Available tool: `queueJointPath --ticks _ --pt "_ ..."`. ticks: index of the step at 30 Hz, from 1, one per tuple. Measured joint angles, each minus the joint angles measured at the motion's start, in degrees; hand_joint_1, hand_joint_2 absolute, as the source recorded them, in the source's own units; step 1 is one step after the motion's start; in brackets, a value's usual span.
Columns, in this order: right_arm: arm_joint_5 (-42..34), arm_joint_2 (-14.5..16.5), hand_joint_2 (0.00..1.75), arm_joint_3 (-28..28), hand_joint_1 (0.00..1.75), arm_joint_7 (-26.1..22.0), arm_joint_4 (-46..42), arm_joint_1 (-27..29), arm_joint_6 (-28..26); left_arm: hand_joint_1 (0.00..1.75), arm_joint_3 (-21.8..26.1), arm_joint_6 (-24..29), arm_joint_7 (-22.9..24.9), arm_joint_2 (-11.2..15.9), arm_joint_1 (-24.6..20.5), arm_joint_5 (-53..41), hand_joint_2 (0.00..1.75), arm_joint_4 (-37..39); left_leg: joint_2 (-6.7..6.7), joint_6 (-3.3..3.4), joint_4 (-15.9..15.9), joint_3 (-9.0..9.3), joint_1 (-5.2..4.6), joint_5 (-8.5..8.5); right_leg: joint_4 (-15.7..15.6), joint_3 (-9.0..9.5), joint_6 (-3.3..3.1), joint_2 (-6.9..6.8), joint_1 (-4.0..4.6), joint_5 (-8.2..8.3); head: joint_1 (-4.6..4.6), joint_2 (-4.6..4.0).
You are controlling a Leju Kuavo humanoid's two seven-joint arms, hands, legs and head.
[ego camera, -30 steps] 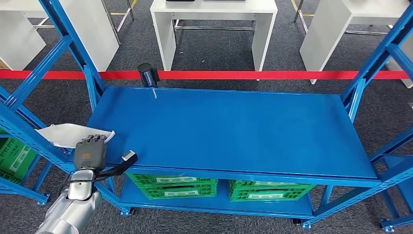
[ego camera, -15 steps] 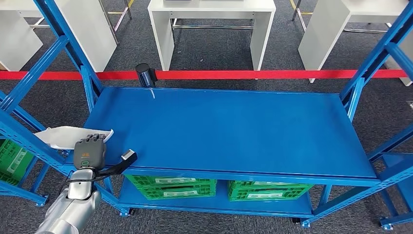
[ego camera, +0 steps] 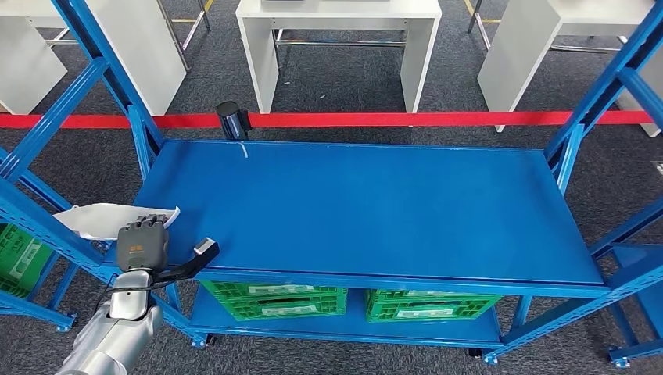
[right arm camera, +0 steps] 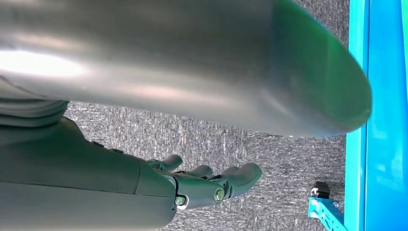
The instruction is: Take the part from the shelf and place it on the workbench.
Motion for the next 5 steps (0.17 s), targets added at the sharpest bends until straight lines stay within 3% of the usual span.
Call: queueJointPath --ticks 5 --pt "-0.09 0.00 0.00 0.00 0.00 0.02 0.01 -0.01 0.00 1.75 -0.49 0.00 1.66 0.00 -0.37 -0.02 1.75 0.40 0.07 0.01 0.00 0.00 0.00 -0.01 0.00 -0.02 0.00 0.07 0.00 0.00 0.00 0.00"
